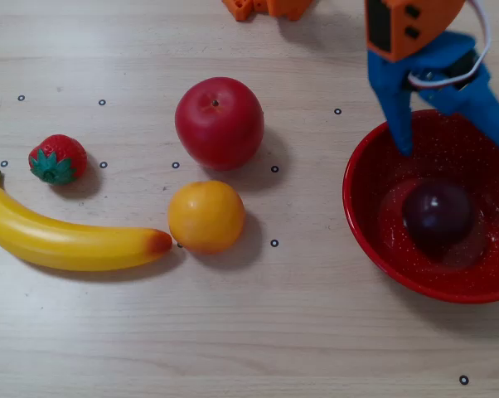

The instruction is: Put plum in the red bowl.

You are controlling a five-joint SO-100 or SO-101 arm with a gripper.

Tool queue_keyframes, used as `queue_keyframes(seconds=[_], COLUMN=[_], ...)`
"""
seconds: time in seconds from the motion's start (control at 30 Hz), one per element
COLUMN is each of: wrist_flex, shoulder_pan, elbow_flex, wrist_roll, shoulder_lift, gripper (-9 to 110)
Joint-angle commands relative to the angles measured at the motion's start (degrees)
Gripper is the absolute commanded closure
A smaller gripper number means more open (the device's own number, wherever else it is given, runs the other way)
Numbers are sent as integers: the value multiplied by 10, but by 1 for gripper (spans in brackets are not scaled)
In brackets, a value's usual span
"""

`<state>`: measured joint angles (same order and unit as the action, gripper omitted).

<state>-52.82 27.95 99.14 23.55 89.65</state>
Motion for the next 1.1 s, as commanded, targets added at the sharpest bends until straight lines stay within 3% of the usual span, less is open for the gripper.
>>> queue_keyframes(seconds=[0.0,0.17,0.47,0.77,1.07], wrist_flex=[-39,-57,-57,30,159], shoulder_pan=[-22,-61,-184,-299,-322], elbow_flex=[-78,-97,12,233,516], wrist_roll=[-15,-46,-102,-127,-137], shoulder_lift=[48,135,339,491,699], gripper=[48,73,101,101,101])
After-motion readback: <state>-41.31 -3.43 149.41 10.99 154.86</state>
